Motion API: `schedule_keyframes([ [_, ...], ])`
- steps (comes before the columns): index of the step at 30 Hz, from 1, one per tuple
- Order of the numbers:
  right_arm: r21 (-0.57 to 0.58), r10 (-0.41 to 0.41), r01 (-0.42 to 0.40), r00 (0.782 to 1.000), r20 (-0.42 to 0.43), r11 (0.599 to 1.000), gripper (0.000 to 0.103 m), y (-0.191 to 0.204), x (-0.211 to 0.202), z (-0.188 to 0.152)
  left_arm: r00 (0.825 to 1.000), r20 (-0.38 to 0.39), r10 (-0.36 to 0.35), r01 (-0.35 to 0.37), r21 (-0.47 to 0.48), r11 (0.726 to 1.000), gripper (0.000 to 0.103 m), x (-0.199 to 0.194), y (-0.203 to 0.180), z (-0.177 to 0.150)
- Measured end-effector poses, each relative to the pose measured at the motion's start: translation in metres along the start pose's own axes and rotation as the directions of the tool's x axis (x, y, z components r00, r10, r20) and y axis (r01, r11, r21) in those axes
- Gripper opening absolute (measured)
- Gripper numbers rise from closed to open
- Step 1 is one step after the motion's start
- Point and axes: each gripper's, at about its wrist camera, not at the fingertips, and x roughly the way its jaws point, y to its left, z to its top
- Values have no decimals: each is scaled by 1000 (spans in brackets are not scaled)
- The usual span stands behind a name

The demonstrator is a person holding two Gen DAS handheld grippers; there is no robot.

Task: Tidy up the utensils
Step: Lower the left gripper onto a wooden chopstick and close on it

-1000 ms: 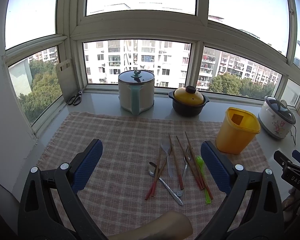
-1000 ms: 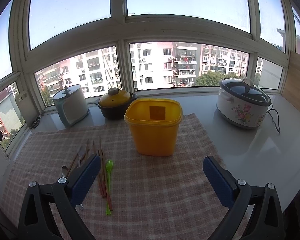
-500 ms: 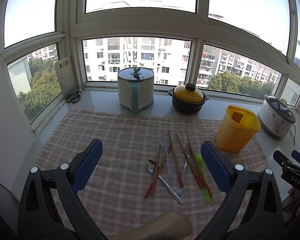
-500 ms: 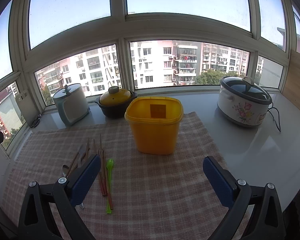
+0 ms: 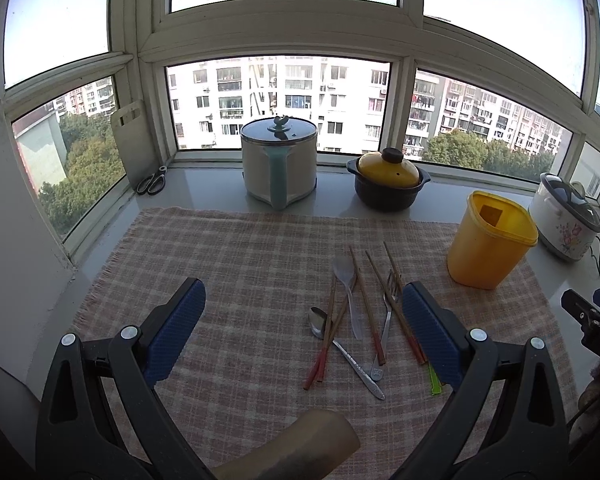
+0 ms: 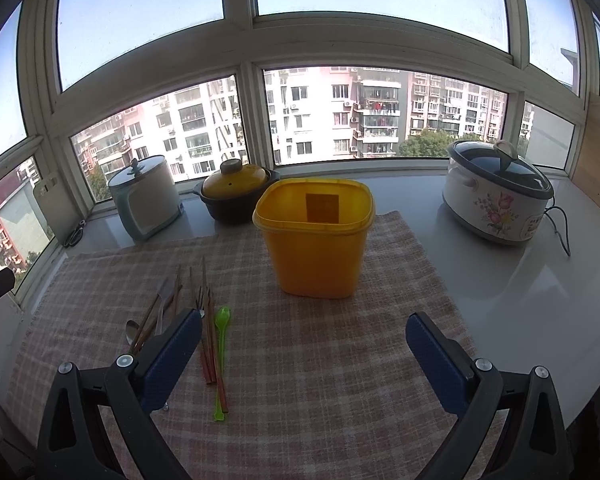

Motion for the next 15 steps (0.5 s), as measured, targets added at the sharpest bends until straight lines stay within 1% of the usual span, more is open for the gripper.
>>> schedule_keyframes([
  [5,0,10,-10,1000,-15,1000,103,-1,8,-4,997,-70,9,-12,-41,999,100,21,15,-10],
  [10,2,14,-14,999,-31,1000,103,0,14,-7,989,-146,-26,20,-44,999,100,42,21,-23],
  [13,1,13,-13,999,-39,1000,103,0,20,-11,985,-168,-41,33,-47,998,100,52,25,-31],
  [15,1,8,-7,1000,-25,1000,103,-1,22,-14,983,-178,-52,46,-42,998,100,59,28,-37],
])
